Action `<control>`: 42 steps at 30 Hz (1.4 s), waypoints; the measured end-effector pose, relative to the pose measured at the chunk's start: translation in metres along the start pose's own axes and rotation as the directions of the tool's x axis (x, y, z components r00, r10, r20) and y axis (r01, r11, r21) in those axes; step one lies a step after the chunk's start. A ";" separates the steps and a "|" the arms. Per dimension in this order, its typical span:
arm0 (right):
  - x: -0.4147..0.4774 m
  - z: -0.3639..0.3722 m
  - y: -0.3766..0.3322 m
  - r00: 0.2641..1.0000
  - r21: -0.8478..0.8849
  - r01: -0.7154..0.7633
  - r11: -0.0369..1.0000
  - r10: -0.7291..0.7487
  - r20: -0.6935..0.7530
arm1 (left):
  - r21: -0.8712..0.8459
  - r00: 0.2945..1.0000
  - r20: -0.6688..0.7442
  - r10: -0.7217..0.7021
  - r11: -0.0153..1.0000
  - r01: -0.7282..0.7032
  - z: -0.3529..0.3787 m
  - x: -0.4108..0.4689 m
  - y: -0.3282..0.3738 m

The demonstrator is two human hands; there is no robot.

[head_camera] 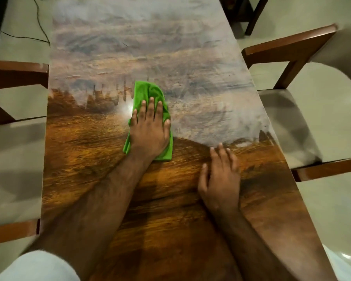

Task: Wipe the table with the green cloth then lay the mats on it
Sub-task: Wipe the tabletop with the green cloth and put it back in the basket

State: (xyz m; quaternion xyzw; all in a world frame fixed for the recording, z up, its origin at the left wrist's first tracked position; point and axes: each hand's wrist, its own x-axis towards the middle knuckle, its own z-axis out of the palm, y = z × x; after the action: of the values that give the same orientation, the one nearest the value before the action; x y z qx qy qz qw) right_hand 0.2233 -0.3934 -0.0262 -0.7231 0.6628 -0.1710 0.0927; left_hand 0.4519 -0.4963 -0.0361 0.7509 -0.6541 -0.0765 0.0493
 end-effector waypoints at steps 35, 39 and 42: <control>0.008 -0.014 0.117 0.996 0.017 0.011 1.000 -0.013 0.092 | 0.054 0.987 -0.027 0.156 0.986 -0.155 0.040 0.046 0.203; 0.006 -0.014 0.116 0.998 0.054 -0.046 0.997 0.043 0.053 | 0.058 0.992 -0.010 0.126 0.990 -0.125 0.043 0.094 0.227; 0.005 -0.017 0.117 0.992 0.087 -0.125 0.988 0.124 0.014 | 0.049 0.990 0.002 0.140 0.989 -0.140 0.042 0.074 0.230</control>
State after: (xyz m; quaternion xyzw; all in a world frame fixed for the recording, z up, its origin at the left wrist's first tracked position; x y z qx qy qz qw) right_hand 0.1092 -0.4087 -0.0521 -0.6763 0.6980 -0.1907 0.1377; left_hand 0.2296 -0.6009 -0.0413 0.7042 -0.7068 -0.0563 0.0366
